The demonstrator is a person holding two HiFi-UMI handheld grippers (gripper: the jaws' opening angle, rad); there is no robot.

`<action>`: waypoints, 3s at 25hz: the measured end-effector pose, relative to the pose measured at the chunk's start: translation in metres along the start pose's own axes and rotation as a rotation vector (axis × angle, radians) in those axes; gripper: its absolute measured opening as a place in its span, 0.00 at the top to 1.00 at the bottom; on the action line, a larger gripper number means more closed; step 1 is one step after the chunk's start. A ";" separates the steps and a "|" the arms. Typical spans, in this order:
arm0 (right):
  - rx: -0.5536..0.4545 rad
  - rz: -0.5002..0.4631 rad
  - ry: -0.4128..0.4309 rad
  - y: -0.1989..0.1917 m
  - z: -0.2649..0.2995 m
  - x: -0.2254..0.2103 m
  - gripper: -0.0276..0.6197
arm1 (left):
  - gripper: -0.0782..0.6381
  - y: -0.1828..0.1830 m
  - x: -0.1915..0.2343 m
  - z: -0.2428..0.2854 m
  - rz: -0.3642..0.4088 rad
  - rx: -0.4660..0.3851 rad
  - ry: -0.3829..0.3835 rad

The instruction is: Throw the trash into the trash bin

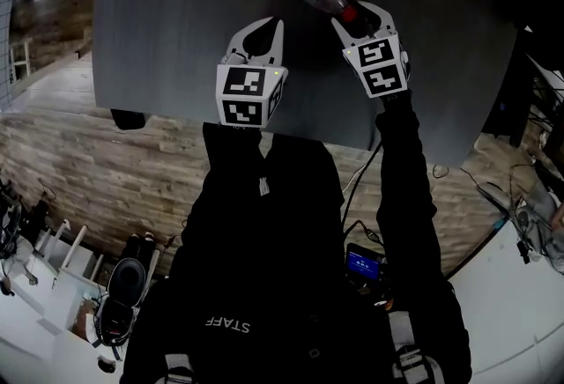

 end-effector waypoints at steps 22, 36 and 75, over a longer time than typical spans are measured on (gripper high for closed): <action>-0.099 -0.034 0.056 0.032 -0.034 0.069 0.72 | 0.89 -0.014 0.032 -0.077 -0.102 -0.106 0.171; -0.194 -0.147 0.064 0.114 -0.071 0.140 0.73 | 0.89 -0.009 0.078 -0.160 -0.158 -0.207 0.246; -0.276 -0.413 0.240 0.276 -0.122 0.359 0.75 | 0.89 -0.041 0.195 -0.393 -0.348 -0.441 0.468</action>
Point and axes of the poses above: the fingertips, and each gripper's own axes: z forward along the fingers, x to its left, y out of its top, the point moved 5 cm from there along -z, backward along the fingers, and after that the axes turned 5 degrees about -y, right-handed, at the moved point
